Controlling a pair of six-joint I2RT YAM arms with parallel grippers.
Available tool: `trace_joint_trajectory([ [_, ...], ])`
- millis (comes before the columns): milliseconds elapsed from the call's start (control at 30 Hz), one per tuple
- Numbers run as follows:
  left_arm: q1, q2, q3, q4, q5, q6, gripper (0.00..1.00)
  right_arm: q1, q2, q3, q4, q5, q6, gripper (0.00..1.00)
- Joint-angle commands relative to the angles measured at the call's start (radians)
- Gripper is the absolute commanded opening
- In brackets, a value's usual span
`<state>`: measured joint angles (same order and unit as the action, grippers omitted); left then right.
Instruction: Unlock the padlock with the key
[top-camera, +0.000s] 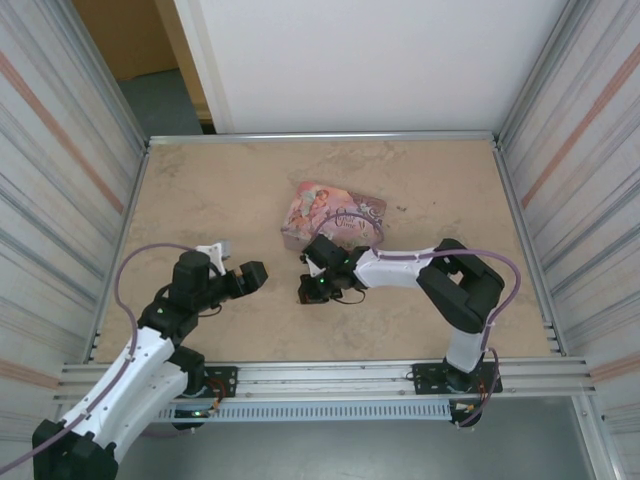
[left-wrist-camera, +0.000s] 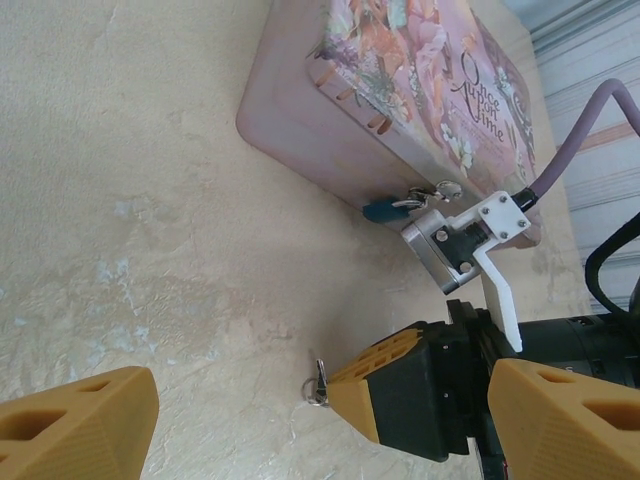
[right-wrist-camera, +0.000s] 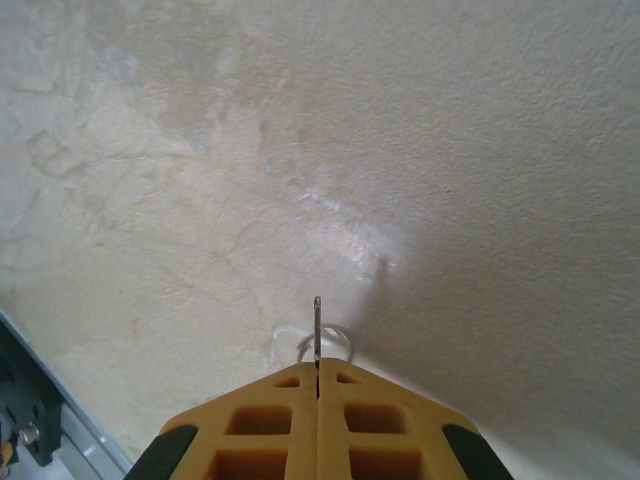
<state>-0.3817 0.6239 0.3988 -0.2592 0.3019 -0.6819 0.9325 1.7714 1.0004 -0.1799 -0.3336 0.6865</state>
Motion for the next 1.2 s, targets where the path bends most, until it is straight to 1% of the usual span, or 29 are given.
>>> trace_joint_trajectory([
  [0, -0.006, -0.027, 0.038, 0.051, 0.068, 0.051, 0.84, -0.023, -0.099, -0.021, 0.007, 0.008, -0.110, 0.00],
  [67, -0.006, -0.033, 0.052, 0.107, 0.141, 0.070, 0.81, -0.046, -0.151, -0.031, 0.003, -0.007, -0.174, 0.00],
  [233, -0.006, -0.009, 0.120, 0.200, 0.301, 0.090, 0.67, -0.126, -0.324, -0.057, 0.007, -0.091, -0.333, 0.00],
  [400, -0.013, 0.036, 0.151, 0.362, 0.442, 0.051, 0.60, -0.214, -0.471, -0.075, 0.058, -0.240, -0.423, 0.00],
  [467, -0.032, 0.059, 0.170, 0.402, 0.471, 0.047, 0.59, -0.236, -0.510, -0.072, 0.082, -0.306, -0.435, 0.00],
  [633, -0.130, 0.134, 0.248, 0.417, 0.486, 0.094, 0.60, -0.243, -0.567, -0.045, 0.090, -0.393, -0.473, 0.00],
  [700, -0.155, 0.164, 0.272, 0.423, 0.486, 0.103, 0.60, -0.241, -0.584, -0.045, 0.092, -0.414, -0.479, 0.00],
  [833, -0.183, 0.210, 0.294, 0.443, 0.469, 0.107, 0.60, -0.236, -0.608, -0.046, 0.083, -0.448, -0.482, 0.00],
  [1033, -0.202, 0.254, 0.311, 0.443, 0.447, 0.116, 0.58, -0.223, -0.633, -0.048, 0.062, -0.456, -0.492, 0.00],
  [1167, -0.232, 0.285, 0.332, 0.429, 0.446, 0.136, 0.54, -0.212, -0.630, -0.040, 0.061, -0.461, -0.493, 0.00],
])
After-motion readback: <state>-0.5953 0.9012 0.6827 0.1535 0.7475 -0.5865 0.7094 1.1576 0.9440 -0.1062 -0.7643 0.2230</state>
